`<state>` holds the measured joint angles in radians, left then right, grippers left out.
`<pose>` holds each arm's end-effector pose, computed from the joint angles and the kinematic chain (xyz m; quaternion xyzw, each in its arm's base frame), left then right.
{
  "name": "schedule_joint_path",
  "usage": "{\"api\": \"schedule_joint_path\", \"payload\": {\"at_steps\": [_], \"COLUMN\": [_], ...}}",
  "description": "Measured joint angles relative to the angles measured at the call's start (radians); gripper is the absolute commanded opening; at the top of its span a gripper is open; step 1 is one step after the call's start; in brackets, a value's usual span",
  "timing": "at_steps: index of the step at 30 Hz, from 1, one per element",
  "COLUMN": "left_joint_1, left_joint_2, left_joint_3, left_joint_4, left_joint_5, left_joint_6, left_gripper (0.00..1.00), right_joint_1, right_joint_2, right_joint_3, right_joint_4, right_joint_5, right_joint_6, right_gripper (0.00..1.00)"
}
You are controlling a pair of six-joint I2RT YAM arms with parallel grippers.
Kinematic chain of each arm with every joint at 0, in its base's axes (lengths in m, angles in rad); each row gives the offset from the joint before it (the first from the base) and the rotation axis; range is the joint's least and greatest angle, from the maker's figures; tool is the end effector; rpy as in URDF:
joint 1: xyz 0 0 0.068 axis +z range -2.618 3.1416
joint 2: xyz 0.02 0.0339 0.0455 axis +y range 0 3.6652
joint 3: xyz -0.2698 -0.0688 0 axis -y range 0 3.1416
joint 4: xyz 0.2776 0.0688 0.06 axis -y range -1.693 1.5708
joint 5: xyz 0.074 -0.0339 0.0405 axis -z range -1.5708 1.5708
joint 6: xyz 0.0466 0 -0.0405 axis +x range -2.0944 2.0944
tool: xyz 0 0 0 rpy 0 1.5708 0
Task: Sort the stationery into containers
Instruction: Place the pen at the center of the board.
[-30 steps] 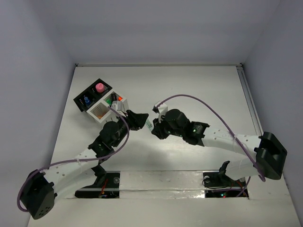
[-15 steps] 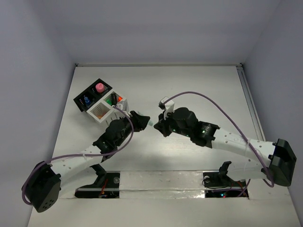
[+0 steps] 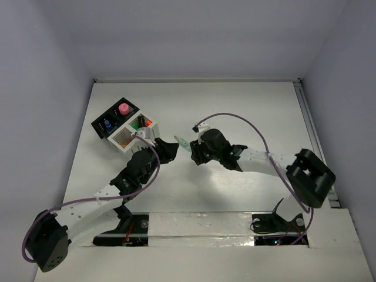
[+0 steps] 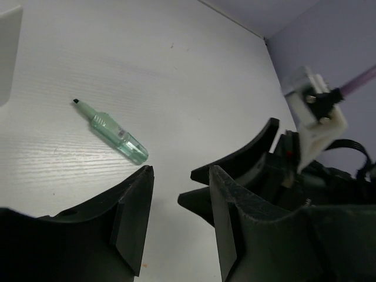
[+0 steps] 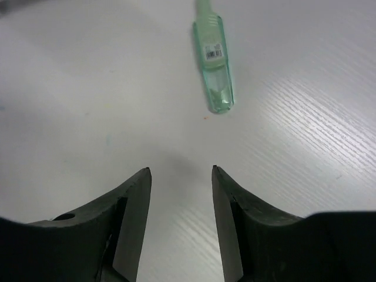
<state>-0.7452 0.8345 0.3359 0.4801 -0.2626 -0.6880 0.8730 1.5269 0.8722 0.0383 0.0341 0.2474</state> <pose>0.1775 -0.1473 0.2312 -0.0714 0.7098 -0.3857 0.5851 0.2346 0.2773 0.1919 -0.2659 0.8475 0.2312 0.3971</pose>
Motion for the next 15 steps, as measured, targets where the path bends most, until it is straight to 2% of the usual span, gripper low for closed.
{"api": "schedule_joint_path", "payload": {"at_steps": [1,2,7,12,15], "left_joint_1": [0.0,0.0,0.0,0.0,0.0], "left_joint_2": [0.0,0.0,0.002,0.011,0.014], "left_joint_3": [-0.003,-0.005,-0.018,-0.019,-0.029], "left_joint_4": [-0.002,-0.004,-0.005,0.005,0.017], "left_joint_5": [-0.001,-0.001,0.005,0.022,0.026], "left_joint_6": [0.0,0.001,0.003,0.011,0.015], "left_gripper": [0.39,0.39,0.39,0.39,0.39], "right_joint_1": [-0.009,-0.015,-0.064,-0.167,-0.18], "right_joint_2": [0.036,0.08,0.233,0.277,0.311], "right_joint_3": [0.008,0.021,0.06,0.084,0.109], "right_joint_4": [0.007,0.014,0.044,0.104,0.127], "right_joint_5": [-0.002,-0.001,-0.02,-0.063,-0.095], "right_joint_6": [-0.008,-0.009,-0.021,-0.032,-0.051], "right_gripper": [0.55,0.62,0.63,0.64,0.62]}}
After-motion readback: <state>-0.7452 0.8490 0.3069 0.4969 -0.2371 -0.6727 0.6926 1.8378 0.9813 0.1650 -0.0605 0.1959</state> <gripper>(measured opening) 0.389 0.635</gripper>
